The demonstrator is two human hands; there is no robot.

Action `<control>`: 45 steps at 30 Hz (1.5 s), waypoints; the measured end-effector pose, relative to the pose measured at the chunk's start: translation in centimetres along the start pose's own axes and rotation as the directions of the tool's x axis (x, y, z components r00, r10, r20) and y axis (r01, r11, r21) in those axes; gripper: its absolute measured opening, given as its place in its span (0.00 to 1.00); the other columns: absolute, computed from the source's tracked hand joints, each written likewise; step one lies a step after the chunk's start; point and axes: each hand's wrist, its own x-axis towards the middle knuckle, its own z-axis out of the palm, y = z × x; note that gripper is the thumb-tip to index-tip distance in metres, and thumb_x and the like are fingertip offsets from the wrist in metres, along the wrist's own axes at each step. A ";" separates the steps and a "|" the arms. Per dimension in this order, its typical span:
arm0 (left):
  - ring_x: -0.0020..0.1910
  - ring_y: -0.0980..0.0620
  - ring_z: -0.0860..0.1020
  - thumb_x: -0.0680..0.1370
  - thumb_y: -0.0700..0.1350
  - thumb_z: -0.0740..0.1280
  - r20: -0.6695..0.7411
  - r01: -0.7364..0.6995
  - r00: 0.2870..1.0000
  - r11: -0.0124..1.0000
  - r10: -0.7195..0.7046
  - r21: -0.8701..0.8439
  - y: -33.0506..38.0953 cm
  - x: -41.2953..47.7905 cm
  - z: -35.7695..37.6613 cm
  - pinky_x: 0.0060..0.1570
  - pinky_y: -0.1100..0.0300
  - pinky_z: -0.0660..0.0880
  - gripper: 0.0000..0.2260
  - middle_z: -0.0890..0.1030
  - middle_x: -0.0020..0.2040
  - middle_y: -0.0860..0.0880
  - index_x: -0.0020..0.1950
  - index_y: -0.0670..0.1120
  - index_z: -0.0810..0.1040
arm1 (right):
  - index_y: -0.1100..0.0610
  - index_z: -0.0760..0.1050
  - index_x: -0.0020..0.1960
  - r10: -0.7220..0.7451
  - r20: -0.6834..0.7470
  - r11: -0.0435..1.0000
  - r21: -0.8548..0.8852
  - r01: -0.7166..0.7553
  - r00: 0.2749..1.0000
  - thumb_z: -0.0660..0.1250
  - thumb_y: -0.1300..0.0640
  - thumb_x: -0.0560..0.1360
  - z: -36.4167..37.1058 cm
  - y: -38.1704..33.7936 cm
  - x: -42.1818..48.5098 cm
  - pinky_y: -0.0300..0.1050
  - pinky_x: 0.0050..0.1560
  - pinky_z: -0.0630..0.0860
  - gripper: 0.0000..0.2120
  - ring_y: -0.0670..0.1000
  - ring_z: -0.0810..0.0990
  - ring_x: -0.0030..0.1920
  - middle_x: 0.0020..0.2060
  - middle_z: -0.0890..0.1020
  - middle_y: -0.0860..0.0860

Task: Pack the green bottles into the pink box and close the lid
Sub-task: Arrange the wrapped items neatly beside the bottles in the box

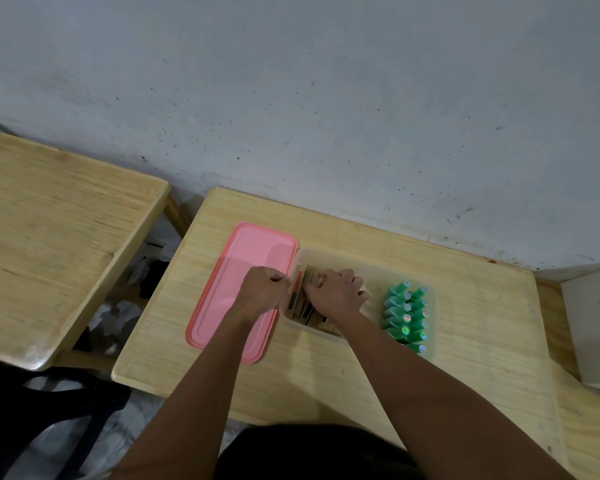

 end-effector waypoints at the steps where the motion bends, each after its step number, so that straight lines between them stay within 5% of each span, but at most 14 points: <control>1: 0.48 0.40 0.83 0.77 0.41 0.66 -0.003 0.001 1.000 1.000 -0.001 -0.001 0.0 0.0 0.0 0.51 0.47 0.81 0.08 0.84 0.46 0.37 0.45 0.39 0.82 | 0.48 0.72 0.65 -0.002 -0.007 1.000 -0.009 0.002 1.000 0.60 0.36 0.73 0.1 0.2 -0.1 0.58 0.63 0.61 0.26 0.58 0.64 0.64 0.63 0.67 0.54; 11: 0.46 0.42 0.83 0.78 0.40 0.66 0.006 0.000 1.000 1.000 0.000 -0.011 0.0 0.1 0.0 0.50 0.50 0.81 0.06 0.84 0.46 0.42 0.46 0.43 0.82 | 0.48 0.70 0.66 0.006 0.001 1.000 -0.001 -0.006 1.000 0.64 0.35 0.72 0.0 0.1 0.0 0.58 0.64 0.60 0.27 0.58 0.63 0.65 0.64 0.66 0.55; 17: 0.47 0.41 0.83 0.77 0.40 0.65 0.001 -0.011 1.000 1.000 0.011 0.006 -0.2 0.2 0.0 0.49 0.50 0.81 0.07 0.84 0.46 0.38 0.44 0.41 0.82 | 0.46 0.68 0.69 -0.149 -0.096 0.988 -0.067 0.143 0.984 0.63 0.41 0.75 0.2 0.2 -0.6 0.57 0.63 0.60 0.24 0.57 0.65 0.65 0.64 0.69 0.54; 22: 0.46 0.42 0.83 0.78 0.40 0.65 -0.002 -0.016 1.000 1.000 0.016 0.000 -0.2 0.2 0.1 0.48 0.52 0.82 0.06 0.84 0.46 0.40 0.44 0.44 0.82 | 0.44 0.66 0.70 -0.285 -0.015 0.942 -0.190 0.277 0.958 0.59 0.48 0.77 0.1 0.3 -0.3 0.64 0.68 0.53 0.22 0.56 0.64 0.67 0.66 0.72 0.50; 26: 0.46 0.46 0.83 0.77 0.41 0.65 -0.006 -0.006 1.000 1.000 0.006 -0.004 -0.4 0.4 0.1 0.51 0.52 0.81 0.06 0.84 0.47 0.43 0.49 0.42 0.82 | 0.45 0.68 0.68 -0.323 -0.024 0.929 -0.200 0.312 0.946 0.56 0.42 0.77 -0.4 0.6 0.0 0.66 0.68 0.52 0.21 0.56 0.66 0.67 0.63 0.76 0.49; 34: 0.46 0.48 0.82 0.77 0.41 0.66 -0.013 -0.011 1.000 1.000 0.011 0.002 -0.5 0.5 0.2 0.54 0.52 0.80 0.07 0.84 0.47 0.45 0.50 0.42 0.83 | 0.42 0.69 0.66 -0.173 -0.012 0.980 0.101 0.173 0.985 0.68 0.42 0.70 -0.1 1.0 0.3 0.62 0.70 0.49 0.25 0.52 0.65 0.68 0.58 0.79 0.47; 45: 0.48 0.41 0.83 0.77 0.40 0.66 -0.027 -0.023 0.999 1.000 0.024 0.013 -0.2 0.1 0.1 0.51 0.50 0.81 0.07 0.84 0.46 0.39 0.45 0.39 0.83 | 0.42 0.72 0.62 -0.141 -0.180 0.942 0.278 0.187 0.974 0.68 0.46 0.72 0.0 2.1 -0.3 0.57 0.72 0.47 0.18 0.46 0.70 0.63 0.44 0.79 0.39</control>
